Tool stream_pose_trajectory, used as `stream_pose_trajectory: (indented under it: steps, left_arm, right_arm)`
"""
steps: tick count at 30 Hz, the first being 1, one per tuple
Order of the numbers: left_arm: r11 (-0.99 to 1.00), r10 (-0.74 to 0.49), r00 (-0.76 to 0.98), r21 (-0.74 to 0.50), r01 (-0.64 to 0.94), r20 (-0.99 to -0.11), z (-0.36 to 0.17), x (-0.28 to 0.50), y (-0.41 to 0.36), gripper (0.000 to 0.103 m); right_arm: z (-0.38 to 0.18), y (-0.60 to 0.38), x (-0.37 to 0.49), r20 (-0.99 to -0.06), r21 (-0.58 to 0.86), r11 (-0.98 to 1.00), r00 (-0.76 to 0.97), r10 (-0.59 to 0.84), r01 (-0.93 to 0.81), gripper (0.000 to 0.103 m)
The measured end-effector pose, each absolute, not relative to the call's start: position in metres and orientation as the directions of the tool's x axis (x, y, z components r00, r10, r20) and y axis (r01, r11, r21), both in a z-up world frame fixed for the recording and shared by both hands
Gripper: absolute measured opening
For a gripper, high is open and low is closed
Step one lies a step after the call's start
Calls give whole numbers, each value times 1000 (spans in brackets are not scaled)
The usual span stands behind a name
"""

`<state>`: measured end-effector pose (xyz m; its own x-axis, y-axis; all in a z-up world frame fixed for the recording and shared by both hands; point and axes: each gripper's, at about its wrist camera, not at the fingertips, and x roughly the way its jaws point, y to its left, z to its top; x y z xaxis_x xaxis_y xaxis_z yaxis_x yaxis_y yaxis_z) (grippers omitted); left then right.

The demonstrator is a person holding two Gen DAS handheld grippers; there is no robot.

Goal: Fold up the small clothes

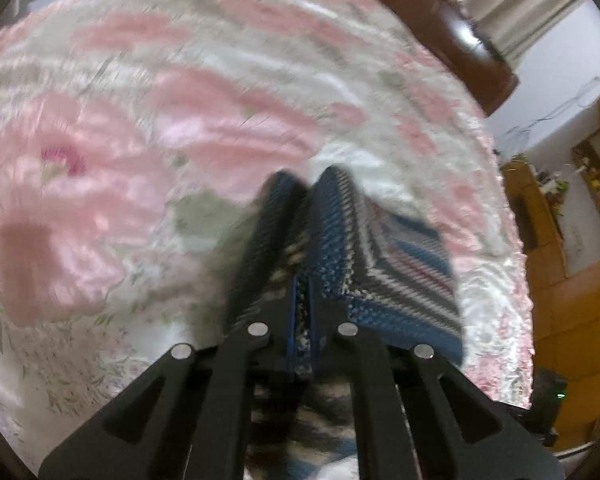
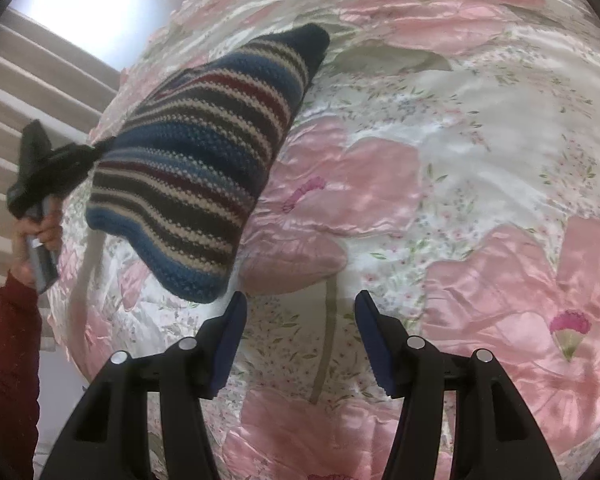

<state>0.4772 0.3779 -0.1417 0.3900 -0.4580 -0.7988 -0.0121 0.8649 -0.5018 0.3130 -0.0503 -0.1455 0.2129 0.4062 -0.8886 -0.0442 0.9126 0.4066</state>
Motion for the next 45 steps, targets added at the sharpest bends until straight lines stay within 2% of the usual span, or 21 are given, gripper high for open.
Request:
stream_pose_trajectory:
  steps: [5,8,9,10,12,17,20,21,23,24,25,27,32,34,37,40,45]
  left_arm:
    - [867,-458,373,-498,-13,-807,-163,472,378,5]
    - [870,-447,382,-492,-21,-808,-148,463,382,25]
    - [880,-431,391,-475,-19,-813,-138,458,385,42]
    - [883,-425,401,-469,-12,-811,-131,453,387,50]
    - [888,-426,410,-459,20,-806,-113,436,387,58]
    - [896,-437,356,-435,91,-826,-106,405,370,67]
    - [921,-389,315,-369,123,-866,-120,397,356,67]
    - [930,-367,301,-347,120,-880,-127,397,353,64]
    - [928,-372,273,-360,95,-887,-141,398,352,43]
    - [925,-379,266,-370,85,-886,-145,399,353,21]
    - [908,-417,249,-411,77,-874,-149,400,355,12]
    - [886,-458,259,-460,59,-850,-146,398,360,10]
    - [875,-471,367,-477,80,-802,-113,393,382,9]
    - [889,-441,409,-452,76,-799,-106,393,400,9]
    - [914,-390,361,-405,36,-847,-134,392,412,9]
    - [911,-395,321,-411,17,-861,-164,388,410,9]
    - [910,-397,338,-414,23,-853,-163,386,403,11]
  right_arm:
    - [-149,-40,313,-899,393,918,187,396,-55,57]
    - [-147,-38,313,-900,390,919,189,393,-56,59]
    - [-145,-37,313,-898,391,919,194,394,-55,59]
    - [-144,-37,312,-896,393,918,199,396,-56,59]
    - [-139,-36,311,-891,398,916,212,401,-58,60]
    - [-140,-28,305,-887,413,910,207,413,-48,61]
    - [-142,-22,301,-886,418,907,198,419,-50,61]
    - [-141,-20,300,-887,416,908,198,418,-52,61]
    - [-140,-18,298,-887,415,908,197,417,-52,61]
    - [-140,-17,298,-888,415,908,195,416,-51,61]
    - [-140,-16,298,-889,414,909,193,415,-50,61]
    - [-141,-15,298,-891,413,910,190,413,-45,61]
    - [-144,-9,301,-887,422,905,188,423,-45,61]
    - [-144,-6,302,-883,428,902,188,430,-52,61]
    - [-146,-1,305,-879,436,898,185,439,-55,61]
    - [-148,1,309,-864,470,882,185,468,-34,65]
    - [-149,16,321,-823,544,839,173,541,-38,70]
